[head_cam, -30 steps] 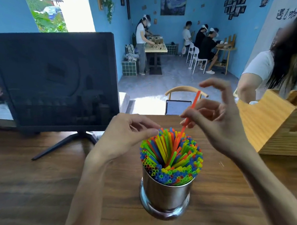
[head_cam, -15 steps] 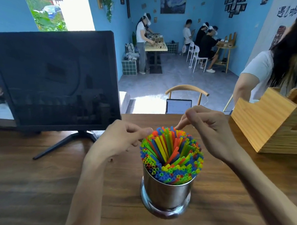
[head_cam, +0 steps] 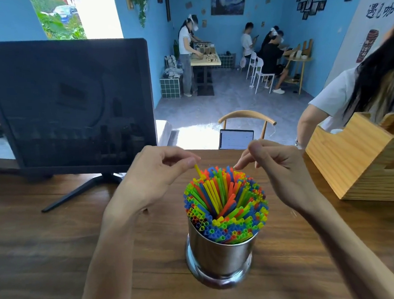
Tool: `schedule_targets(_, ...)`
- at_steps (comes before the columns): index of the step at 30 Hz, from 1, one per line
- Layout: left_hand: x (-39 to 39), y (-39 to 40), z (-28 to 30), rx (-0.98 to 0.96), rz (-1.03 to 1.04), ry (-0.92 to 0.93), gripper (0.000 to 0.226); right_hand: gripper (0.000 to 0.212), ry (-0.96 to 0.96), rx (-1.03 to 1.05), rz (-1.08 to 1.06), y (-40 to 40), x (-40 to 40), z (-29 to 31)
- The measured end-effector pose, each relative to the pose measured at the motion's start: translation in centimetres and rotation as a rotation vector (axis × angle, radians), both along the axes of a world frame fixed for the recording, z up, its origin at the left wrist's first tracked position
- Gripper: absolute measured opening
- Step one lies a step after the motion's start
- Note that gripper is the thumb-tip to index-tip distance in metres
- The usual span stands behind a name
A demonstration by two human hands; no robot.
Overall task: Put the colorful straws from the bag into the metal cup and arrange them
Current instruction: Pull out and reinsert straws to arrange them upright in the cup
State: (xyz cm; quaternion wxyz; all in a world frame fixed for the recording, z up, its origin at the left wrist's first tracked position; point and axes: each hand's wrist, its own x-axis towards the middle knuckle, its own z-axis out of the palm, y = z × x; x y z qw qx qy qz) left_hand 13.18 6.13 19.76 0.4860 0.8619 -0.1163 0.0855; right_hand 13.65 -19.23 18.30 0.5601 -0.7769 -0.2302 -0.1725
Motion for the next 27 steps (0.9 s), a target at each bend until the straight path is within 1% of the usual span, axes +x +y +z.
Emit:
schedule_targets(4,-0.3,-0.8,0.8,-0.202,-0.015,-0.263,0.018,0.046,0.013,0.017,0.026,0.7,-0.1,0.5)
schedule_targets(6,-0.4,-1.4,0.9,-0.221,0.016,-0.371,0.016,0.045,0.005,-0.008,0.032,1.1,0.0,0.7)
schedule_targets(9,-0.2,-1.9,0.5,-0.213,0.114,-0.397,0.013,0.045,-0.002,-0.034,0.033,1.5,0.1,1.0)
schedule_targets(11,-0.3,-1.7,-0.1,-0.183,0.139,-0.367,0.012,0.045,0.001,-0.034,0.031,1.3,0.0,1.0)
schedule_targets(12,-0.3,-1.3,-0.4,-0.137,0.122,-0.333,0.011,0.045,0.006,-0.033,0.027,1.2,0.0,1.0)
schedule_targets(15,-0.7,0.0,-0.9,0.092,0.025,-0.215,0.011,0.044,0.022,-0.027,0.016,0.8,-0.1,0.8)
schedule_targets(16,-0.8,0.3,-0.9,0.116,0.002,-0.176,0.014,0.044,0.024,-0.027,0.012,0.8,-0.1,0.8)
schedule_targets(19,-0.8,1.0,-0.9,0.042,0.001,-0.037,0.023,0.044,0.030,-0.021,0.006,0.7,-0.1,0.7)
schedule_targets(23,-0.7,0.5,-0.7,0.026,-0.063,0.170,0.030,0.045,0.032,-0.028,0.010,0.8,-0.1,0.6)
schedule_targets(25,-0.6,0.2,-0.5,-0.005,-0.075,0.221,0.030,0.044,0.035,-0.026,0.017,0.7,-0.1,0.6)
schedule_targets(27,-0.5,-0.1,-0.4,-0.004,-0.061,0.225,0.026,0.044,0.034,-0.025,0.016,0.7,-0.2,0.6)
